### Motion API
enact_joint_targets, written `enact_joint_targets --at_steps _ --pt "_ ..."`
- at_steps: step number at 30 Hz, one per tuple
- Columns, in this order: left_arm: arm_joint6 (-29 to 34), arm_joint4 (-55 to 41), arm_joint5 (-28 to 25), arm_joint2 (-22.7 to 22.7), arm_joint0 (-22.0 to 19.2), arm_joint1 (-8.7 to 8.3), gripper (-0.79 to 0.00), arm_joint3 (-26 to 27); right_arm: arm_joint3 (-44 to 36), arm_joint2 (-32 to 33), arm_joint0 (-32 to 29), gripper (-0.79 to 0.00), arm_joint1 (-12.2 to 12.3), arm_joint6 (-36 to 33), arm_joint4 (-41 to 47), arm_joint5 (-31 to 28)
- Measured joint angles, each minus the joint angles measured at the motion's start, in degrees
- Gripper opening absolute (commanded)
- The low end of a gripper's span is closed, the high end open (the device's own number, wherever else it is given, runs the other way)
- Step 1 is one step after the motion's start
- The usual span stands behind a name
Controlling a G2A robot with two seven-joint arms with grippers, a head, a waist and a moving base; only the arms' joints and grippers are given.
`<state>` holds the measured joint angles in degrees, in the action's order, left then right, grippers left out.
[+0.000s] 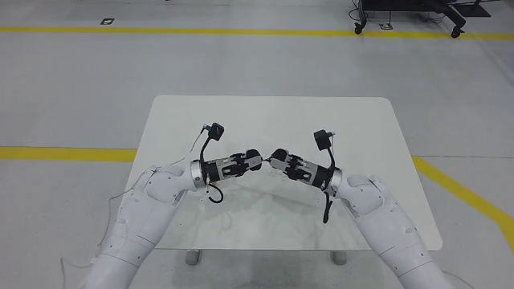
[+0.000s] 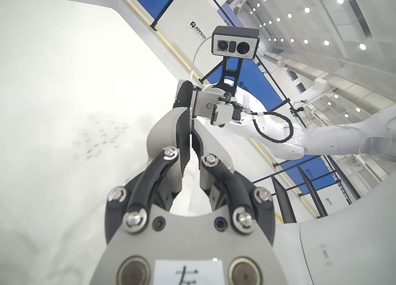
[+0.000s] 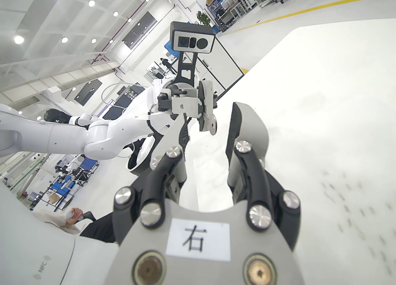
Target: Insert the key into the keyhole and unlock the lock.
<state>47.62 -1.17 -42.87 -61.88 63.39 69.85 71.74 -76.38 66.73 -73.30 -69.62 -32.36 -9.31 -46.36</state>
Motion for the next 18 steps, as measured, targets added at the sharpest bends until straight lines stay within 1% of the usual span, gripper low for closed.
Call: enact_joint_targets --at_steps 1,7,8,9,10,11,14,18 --pt "0.0 -0.1 -0.1 0.1 -0.1 -0.02 -0.785 -0.1 -0.1 -0.1 0.1 -0.785 0.0 0.1 0.1 0.0" --pt "0.1 -0.5 -0.3 0.7 -0.7 -0.13 -0.785 -0.7 0.0 -0.2 0.1 -0.785 0.3 -0.1 0.5 -0.3" --pt "0.0 -0.6 -0.3 0.7 -0.8 -0.14 -0.711 -1.0 0.1 -0.2 0.2 -0.785 0.3 -0.2 0.7 -0.3" --pt "-0.2 -0.6 -0.3 0.8 -0.9 -0.15 -0.6 -1.1 0.2 -0.3 0.2 -0.785 0.3 -0.3 0.8 -0.4" --pt "-0.3 -0.7 -0.3 0.8 -0.9 -0.16 -0.397 -1.2 0.3 -0.3 0.3 -0.785 0.4 -0.4 0.9 -0.4" --pt "-0.5 -0.7 -0.3 0.9 -1.0 -0.17 0.0 -1.3 0.4 -0.5 0.3 -0.785 0.4 -0.5 1.1 -0.5" --pt "-1.3 -0.9 -0.4 1.1 -0.9 -0.17 0.0 -1.5 0.5 -0.6 0.6 -0.785 0.5 -0.6 1.5 -1.0" --pt "-1.6 -1.1 -0.4 1.2 -0.9 -0.15 0.0 -1.6 0.1 0.3 0.4 -0.785 0.7 1.2 1.3 -1.9"
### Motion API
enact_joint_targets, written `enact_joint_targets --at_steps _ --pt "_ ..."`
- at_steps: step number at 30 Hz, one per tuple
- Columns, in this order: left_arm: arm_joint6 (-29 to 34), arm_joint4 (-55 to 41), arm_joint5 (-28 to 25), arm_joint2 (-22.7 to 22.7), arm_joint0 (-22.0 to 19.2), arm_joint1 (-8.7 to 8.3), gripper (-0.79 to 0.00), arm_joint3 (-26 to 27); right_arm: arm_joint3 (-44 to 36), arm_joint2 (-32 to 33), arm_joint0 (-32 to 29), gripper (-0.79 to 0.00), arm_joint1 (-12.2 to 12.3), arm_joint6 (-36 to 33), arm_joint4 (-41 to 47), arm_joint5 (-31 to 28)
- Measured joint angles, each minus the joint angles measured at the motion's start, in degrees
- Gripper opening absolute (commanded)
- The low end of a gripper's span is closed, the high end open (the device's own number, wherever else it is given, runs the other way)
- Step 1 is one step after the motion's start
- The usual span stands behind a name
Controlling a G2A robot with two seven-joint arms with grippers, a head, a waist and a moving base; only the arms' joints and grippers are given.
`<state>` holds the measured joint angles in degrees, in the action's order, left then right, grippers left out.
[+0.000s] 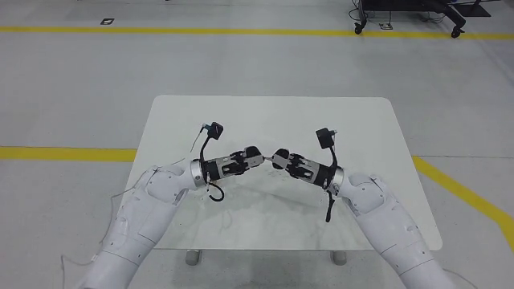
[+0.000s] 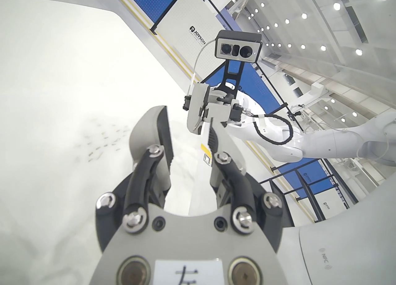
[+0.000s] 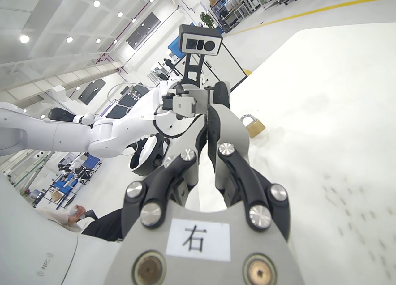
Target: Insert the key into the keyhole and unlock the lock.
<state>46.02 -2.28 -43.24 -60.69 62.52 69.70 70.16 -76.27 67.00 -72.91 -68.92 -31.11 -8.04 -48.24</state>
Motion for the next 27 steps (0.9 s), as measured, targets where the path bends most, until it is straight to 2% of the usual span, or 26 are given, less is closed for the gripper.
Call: enact_joint_targets --at_steps 4,8,10,13,16,21,24,27 --pt "0.0 0.0 0.0 0.0 0.0 0.0 0.0 0.0 -1.9 1.2 -1.1 -0.785 0.3 1.7 2.4 -2.4" --pt "-0.1 0.1 0.0 0.1 0.1 0.01 0.0 0.3 -2.0 1.3 -1.1 -0.785 0.3 1.7 2.5 -2.4" --pt "-0.8 2.7 0.7 0.1 0.0 -0.1 0.0 3.0 -1.9 1.2 -1.1 -0.785 0.3 1.7 2.5 -2.4" --pt "-2.2 10.7 2.4 -1.6 0.6 -0.8 0.0 8.9 -2.0 1.2 -1.1 -0.785 0.3 1.7 2.5 -2.4" --pt "-1.7 18.7 4.7 -5.6 2.7 -2.12 0.0 15.4 -2.0 1.2 -1.1 -0.785 0.3 1.7 2.5 -2.4" --pt "3.7 32.8 12.2 -13.8 10.3 -4.61 0.0 31.5 -2.0 1.2 -1.1 -0.785 0.3 1.7 2.5 -2.4" --pt "7.5 42.9 18.0 -17.0 14.9 -5.59 0.0 40.0 -2.0 1.2 -1.1 -0.785 0.3 1.7 2.5 -2.4" --pt "9.1 54.5 23.5 -16.5 18.6 -5.99 0.0 43.6 -2.0 1.2 -1.1 -0.785 0.3 1.7 2.5 -2.4"
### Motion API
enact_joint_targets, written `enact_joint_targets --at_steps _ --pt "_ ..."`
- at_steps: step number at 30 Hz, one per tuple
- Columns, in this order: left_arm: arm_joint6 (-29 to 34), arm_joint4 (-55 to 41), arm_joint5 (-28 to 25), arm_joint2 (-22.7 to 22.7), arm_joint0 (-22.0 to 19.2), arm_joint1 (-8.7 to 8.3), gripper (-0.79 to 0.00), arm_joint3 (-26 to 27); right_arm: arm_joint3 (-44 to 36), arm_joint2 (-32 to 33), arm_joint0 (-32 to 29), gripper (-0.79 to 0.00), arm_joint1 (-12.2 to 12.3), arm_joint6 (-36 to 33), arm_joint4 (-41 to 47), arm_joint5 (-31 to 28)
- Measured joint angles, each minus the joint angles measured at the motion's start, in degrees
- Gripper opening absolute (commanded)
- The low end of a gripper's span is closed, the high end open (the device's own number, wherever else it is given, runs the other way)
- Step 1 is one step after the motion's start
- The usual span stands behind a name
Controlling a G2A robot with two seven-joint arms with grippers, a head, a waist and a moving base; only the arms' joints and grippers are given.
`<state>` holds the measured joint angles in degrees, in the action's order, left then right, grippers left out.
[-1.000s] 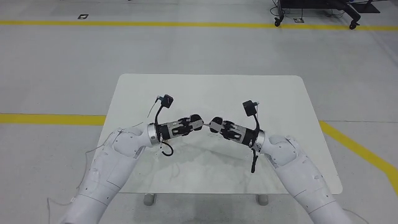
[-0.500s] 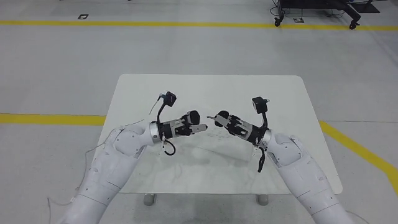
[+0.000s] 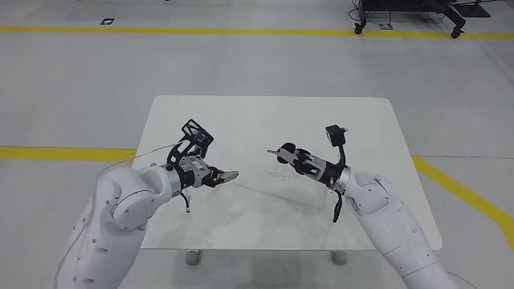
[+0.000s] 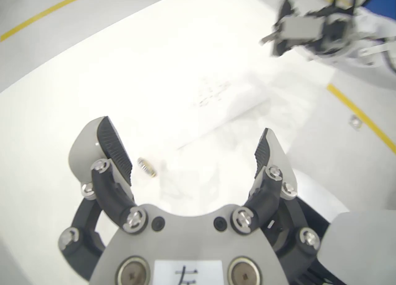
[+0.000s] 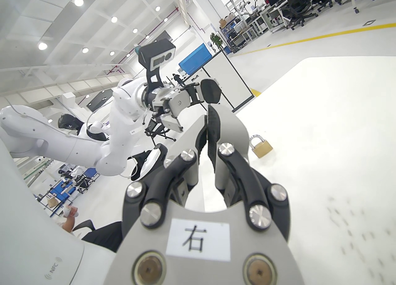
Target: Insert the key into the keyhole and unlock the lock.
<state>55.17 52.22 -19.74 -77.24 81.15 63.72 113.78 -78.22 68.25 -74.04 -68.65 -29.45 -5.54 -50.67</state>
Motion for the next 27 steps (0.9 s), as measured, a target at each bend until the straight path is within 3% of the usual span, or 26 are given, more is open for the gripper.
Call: enact_joint_targets --at_steps 4,8,17,22,27 --pt "-0.5 8.9 2.9 4.6 1.3 0.21 0.0 -3.4 0.0 0.0 0.0 -0.785 0.0 0.0 0.0 0.0" --pt "-0.1 11.0 3.5 7.9 -0.8 0.56 -0.006 -7.4 0.0 0.0 0.0 -0.785 0.0 0.0 0.0 0.0" --pt "0.3 11.9 7.8 10.4 -3.6 1.13 -0.194 -13.1 0.0 0.0 0.0 -0.785 0.0 0.0 0.0 0.0" --pt "-0.1 11.6 8.9 10.4 -4.3 1.2 -0.397 -14.5 0.0 0.0 0.0 -0.785 0.0 0.0 0.0 0.0" --pt "0.3 12.7 10.5 10.8 -4.4 1.25 -0.406 -14.5 0.0 0.0 0.0 -0.785 0.0 0.0 0.0 0.0"
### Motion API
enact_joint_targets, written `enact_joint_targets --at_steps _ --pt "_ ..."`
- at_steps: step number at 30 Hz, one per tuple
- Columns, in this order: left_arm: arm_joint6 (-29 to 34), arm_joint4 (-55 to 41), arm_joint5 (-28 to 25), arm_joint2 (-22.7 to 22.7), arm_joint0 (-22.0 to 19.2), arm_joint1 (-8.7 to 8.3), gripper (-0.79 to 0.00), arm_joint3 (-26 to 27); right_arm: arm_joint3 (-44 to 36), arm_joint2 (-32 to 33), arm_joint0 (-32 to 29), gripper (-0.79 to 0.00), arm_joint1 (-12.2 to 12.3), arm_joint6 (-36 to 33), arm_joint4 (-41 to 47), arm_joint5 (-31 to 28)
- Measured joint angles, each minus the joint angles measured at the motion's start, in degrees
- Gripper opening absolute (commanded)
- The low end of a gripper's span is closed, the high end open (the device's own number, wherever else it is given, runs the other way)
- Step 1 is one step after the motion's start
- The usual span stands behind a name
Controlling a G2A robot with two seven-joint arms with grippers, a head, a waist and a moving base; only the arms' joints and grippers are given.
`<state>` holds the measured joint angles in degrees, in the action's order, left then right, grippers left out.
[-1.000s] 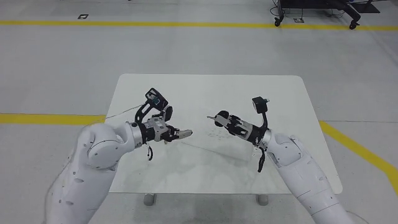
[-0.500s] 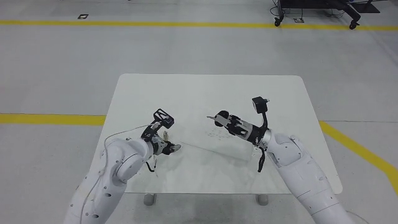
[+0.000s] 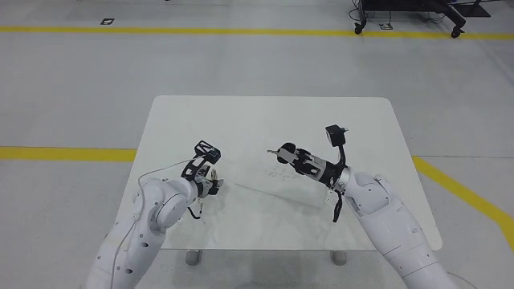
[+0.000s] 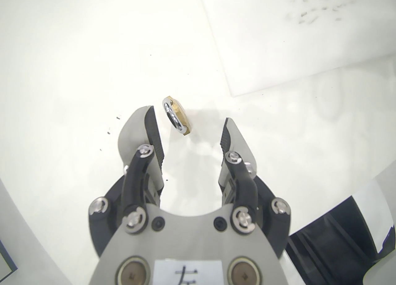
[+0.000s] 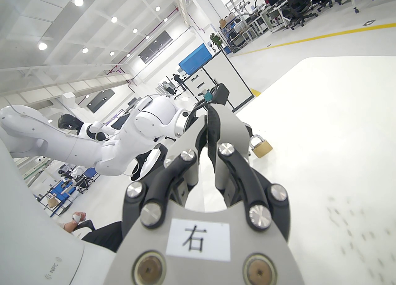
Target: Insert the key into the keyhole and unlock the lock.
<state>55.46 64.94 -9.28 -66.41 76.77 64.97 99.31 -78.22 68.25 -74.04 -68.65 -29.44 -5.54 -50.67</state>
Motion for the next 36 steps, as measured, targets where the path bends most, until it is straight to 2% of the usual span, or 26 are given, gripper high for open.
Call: enact_joint_targets --at_steps 12,15,16,17,18,36 --pt "-0.1 -1.0 0.8 1.2 -1.6 0.36 -0.422 -3.4 0.0 0.0 0.0 -0.785 0.0 0.0 0.0 0.0" --pt "-0.6 -1.1 1.1 1.3 -1.8 0.43 -0.456 -3.6 0.0 0.0 0.0 -0.785 0.0 0.0 0.0 0.0" --pt "-0.7 -1.0 1.3 1.4 -1.9 0.45 -0.489 -3.7 0.0 0.0 0.0 -0.785 0.0 0.0 0.0 0.0" --pt "-0.8 -1.0 1.5 1.4 -1.9 0.47 -0.582 -3.7 0.0 0.0 0.0 -0.785 0.0 0.0 0.0 0.0" --pt "-0.8 -0.9 1.7 1.5 -2.0 0.49 -0.785 -3.9 0.0 0.0 0.0 -0.785 0.0 0.0 0.0 0.0" --pt "-1.7 -0.1 1.6 1.5 -1.4 0.46 -0.785 -3.8 0.0 0.0 0.0 -0.785 0.0 0.0 0.0 0.0"
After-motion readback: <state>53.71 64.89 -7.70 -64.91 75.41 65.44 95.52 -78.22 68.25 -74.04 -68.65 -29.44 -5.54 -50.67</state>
